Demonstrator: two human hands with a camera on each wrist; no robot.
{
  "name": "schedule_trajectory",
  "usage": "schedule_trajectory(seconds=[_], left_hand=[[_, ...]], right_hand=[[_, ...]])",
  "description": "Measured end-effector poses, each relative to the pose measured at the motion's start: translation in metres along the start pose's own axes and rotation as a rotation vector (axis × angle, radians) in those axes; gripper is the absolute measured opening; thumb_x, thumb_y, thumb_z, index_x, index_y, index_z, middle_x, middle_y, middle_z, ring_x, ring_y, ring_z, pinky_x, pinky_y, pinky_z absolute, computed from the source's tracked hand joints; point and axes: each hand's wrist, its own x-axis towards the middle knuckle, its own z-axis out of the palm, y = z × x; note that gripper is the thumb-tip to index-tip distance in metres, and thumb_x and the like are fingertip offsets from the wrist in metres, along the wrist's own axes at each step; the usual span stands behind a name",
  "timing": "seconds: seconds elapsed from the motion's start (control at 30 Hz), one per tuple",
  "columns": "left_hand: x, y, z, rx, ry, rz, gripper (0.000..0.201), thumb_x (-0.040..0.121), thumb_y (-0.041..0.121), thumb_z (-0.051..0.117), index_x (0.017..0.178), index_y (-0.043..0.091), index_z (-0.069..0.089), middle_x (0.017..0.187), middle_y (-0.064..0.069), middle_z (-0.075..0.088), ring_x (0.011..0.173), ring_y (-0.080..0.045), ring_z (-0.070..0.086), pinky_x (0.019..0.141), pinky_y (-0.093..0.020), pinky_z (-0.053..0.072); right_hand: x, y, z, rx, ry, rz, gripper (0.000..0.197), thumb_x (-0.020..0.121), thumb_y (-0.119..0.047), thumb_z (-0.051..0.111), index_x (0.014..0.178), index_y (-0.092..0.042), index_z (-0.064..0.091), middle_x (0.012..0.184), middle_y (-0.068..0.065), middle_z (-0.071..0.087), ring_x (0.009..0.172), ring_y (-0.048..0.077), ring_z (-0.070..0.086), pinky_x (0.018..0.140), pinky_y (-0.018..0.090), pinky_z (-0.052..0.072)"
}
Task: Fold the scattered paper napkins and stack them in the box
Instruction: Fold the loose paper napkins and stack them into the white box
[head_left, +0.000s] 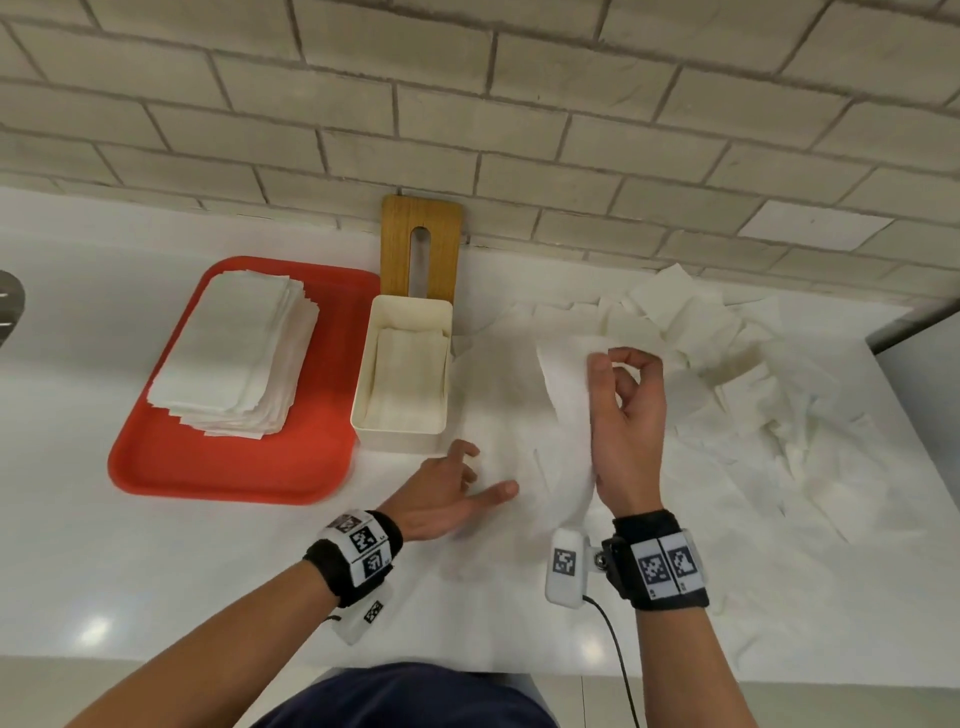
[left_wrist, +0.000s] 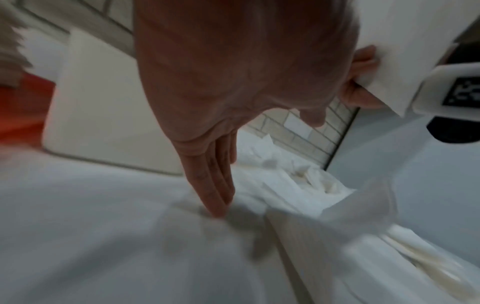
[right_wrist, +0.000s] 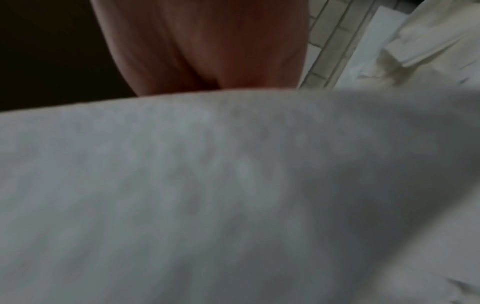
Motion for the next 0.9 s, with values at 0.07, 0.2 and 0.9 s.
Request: schedule_trajectory(seconds=[0.07, 0.2, 0.9], left_hand=[[-0.003, 0.009, 0.017, 0.144, 0.011, 0.081, 0.115, 0.069, 0.100, 0.057, 0.153, 0.026, 0.031, 0.142, 0.001, 0.051, 0.125, -0.018, 0.054, 0.110, -0.037, 0.048], [-0.011, 0.018, 0.053, 0.604, 0.021, 0.409, 0.130, 0.063, 0.098, 0.064, 0.159, 0.021, 0.022, 0.160, -0.003, 0.023, 0.146, -0.025, 0.027, 0.124, -0.044, 0.028], [-0.029, 0.033, 0.014, -0.716, 0.081, 0.125, 0.037, 0.114, 0.014, 0.041, 0.141, 0.023, 0.065, 0.137, 0.008, 0.073, 0.133, -0.015, 0.065, 0.122, -0.045, 0.042]], right_hand=[[0.000, 0.016, -0.012, -0.069, 0.038, 0.074, 0.022, 0.104, -0.045, 0.069, 0.111, -0.024, 0.064, 0.092, 0.003, 0.076, 0.082, 0.015, 0.067, 0.077, 0.041, 0.054], [-0.006, 0.036, -0.048, -0.003, 0.168, 0.209, 0.027, 0.105, -0.037, 0.069, 0.104, -0.010, 0.071, 0.084, 0.004, 0.069, 0.079, 0.017, 0.062, 0.079, 0.041, 0.053], [-0.070, 0.038, 0.001, -0.275, 0.085, 0.140, 0.022, 0.112, -0.045, 0.050, 0.101, -0.027, 0.056, 0.080, -0.005, 0.069, 0.068, 0.007, 0.060, 0.065, 0.029, 0.044]])
